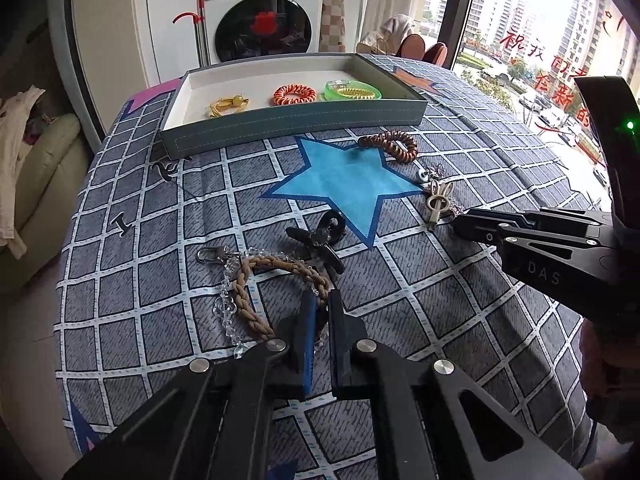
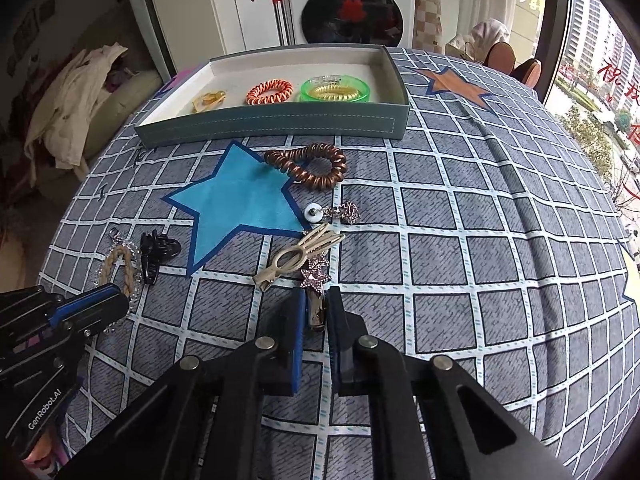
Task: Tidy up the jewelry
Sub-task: 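Grasp the brown braided bracelet with the left tool while the right tool grasps the silver star keychain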
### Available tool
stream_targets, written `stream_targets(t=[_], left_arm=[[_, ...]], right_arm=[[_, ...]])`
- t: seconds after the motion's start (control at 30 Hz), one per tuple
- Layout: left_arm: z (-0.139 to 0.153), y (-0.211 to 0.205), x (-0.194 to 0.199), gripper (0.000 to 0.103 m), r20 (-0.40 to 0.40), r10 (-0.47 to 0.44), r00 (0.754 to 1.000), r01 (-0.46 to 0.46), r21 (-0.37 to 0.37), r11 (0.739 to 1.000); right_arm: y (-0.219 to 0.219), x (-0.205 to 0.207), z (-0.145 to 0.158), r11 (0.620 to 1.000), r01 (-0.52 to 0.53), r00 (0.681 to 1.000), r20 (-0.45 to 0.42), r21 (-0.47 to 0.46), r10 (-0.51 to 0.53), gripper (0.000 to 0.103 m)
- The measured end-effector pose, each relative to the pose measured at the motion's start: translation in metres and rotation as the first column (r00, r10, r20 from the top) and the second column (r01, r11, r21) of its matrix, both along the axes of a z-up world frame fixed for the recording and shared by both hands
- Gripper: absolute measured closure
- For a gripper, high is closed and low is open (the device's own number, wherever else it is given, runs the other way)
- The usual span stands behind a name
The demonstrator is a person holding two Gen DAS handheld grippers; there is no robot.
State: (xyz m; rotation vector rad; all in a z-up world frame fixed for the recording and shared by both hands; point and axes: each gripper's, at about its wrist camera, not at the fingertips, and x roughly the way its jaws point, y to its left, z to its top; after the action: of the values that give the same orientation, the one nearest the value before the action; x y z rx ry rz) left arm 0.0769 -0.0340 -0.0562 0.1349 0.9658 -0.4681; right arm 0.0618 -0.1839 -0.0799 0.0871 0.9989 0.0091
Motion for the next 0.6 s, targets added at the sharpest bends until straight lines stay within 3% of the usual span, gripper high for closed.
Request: stream_targets(t=[0.6], left_arm=[[0.039,0.023,-0.005,0.078,0.041,0.032,0.999,-0.027,-0.108,0.994]], right_arm=[[-0.019,-0.024,0.037,0.992,-0.004,0.997,0.071,0.124,-0.005,0.092]])
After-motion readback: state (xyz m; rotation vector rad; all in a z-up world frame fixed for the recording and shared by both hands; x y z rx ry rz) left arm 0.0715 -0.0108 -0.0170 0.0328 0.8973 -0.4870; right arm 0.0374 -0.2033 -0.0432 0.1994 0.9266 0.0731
